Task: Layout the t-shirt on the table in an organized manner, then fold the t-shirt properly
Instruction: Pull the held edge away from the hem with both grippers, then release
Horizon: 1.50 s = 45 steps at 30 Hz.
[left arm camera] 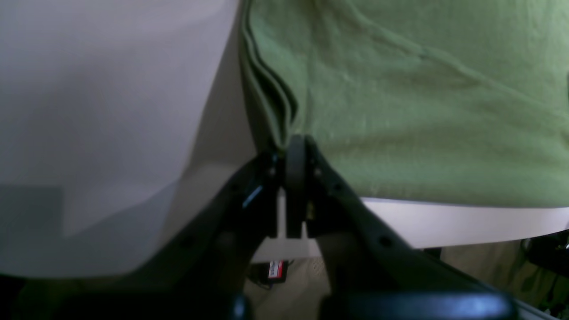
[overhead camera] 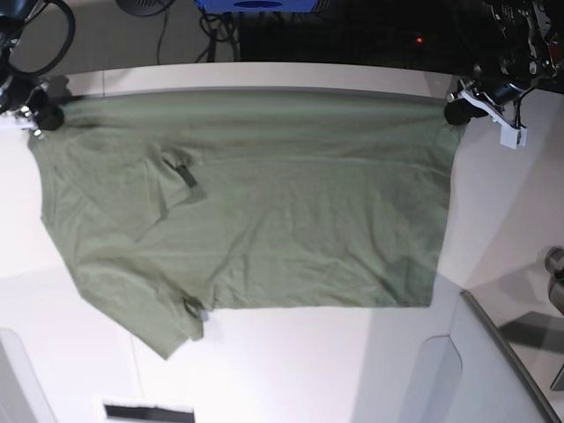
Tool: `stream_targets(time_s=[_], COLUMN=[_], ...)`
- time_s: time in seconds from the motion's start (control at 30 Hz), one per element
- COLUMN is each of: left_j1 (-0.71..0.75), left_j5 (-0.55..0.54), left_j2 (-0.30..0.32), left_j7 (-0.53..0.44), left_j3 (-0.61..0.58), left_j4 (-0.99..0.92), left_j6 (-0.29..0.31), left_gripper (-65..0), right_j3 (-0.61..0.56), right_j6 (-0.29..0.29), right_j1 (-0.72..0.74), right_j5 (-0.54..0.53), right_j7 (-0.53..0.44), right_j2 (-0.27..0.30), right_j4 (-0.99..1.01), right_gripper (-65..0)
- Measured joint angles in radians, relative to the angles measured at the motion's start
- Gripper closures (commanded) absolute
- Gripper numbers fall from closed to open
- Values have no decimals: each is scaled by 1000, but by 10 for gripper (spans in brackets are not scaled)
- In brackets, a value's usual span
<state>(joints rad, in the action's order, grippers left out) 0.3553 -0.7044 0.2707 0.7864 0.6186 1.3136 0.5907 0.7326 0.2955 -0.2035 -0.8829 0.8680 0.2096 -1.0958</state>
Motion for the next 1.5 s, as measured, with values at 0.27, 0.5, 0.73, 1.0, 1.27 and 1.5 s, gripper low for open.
stream_targets(time_s=[0.27,0.5,0.73,1.0,1.27,1.5], left_j1=[19,18,40,35,32,27], left_j5=[0,0,0,0,7,157], left_j2=[-2,-2,-2,-2,-2,-40], left_j7=[-5,-5,-7,-8,-8,-19], left_j3=[1,2,2,-1,-3,10], left_j4=[0,0,0,-5,-6,10], left_j6=[0,0,0,0,0,-8], left_gripper=[0,0,0,0,0,-225], right_j3=[-2,-2,-2,-2,3,51], right_j6=[1,4,8,8,12,18], right_j1=[-6,-27,-39,-38,-39,-30], right_j5=[0,-8,-13,-13,-34,-37], right_j7=[-3,-7,-11,-11,-15,-23], right_j2=[0,0,0,1,-8,-32], right_j4=[-2,-4,-5,-5,-5,-15], right_gripper=[0,0,0,-6,-179,-266])
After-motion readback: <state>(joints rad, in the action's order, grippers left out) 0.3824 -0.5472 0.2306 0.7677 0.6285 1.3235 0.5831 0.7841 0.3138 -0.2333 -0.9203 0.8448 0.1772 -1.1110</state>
